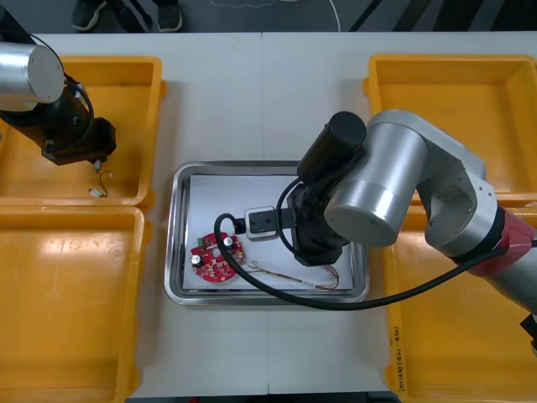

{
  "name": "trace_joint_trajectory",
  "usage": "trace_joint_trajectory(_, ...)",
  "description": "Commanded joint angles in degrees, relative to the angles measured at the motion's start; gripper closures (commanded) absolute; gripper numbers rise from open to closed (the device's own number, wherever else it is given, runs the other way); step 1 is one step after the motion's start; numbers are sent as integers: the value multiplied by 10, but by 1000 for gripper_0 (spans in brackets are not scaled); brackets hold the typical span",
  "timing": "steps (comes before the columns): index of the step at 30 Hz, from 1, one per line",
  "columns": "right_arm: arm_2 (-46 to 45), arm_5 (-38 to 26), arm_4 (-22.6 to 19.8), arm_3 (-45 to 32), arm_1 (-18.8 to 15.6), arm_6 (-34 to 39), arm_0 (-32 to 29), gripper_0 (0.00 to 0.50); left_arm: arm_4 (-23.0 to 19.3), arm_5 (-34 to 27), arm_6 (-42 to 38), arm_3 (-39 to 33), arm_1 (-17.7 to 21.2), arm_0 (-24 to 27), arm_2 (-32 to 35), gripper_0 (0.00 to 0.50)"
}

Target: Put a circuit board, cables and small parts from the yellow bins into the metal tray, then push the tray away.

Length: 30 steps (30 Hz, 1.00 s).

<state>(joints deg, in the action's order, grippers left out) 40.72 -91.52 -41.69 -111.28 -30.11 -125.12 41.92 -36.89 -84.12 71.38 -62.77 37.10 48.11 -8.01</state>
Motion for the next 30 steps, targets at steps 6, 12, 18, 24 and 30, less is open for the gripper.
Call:
trace_joint_trajectory(6,-95,-54,-32,-6,-10,-14,35,0,2,-67,14,-118,33,15,32,500)
trace_joint_trajectory(12,-140,-105,-23,-6,-10,50,37,0,8,-100,0,-161,34,15,68,500)
trace_joint_trajectory(18,-196,-165,-23,-7,-10,138,48,0,9,-140,-24,-197,38,15,72,500)
trace_joint_trajectory(24,-268,-185,-27,-6,-13,228,62,0,2,-194,-84,-248,39,15,71,500)
trace_joint_trajectory(30,-320,-185,-48,26,-27,290,71,0,-15,-256,-147,-303,39,15,71,500)
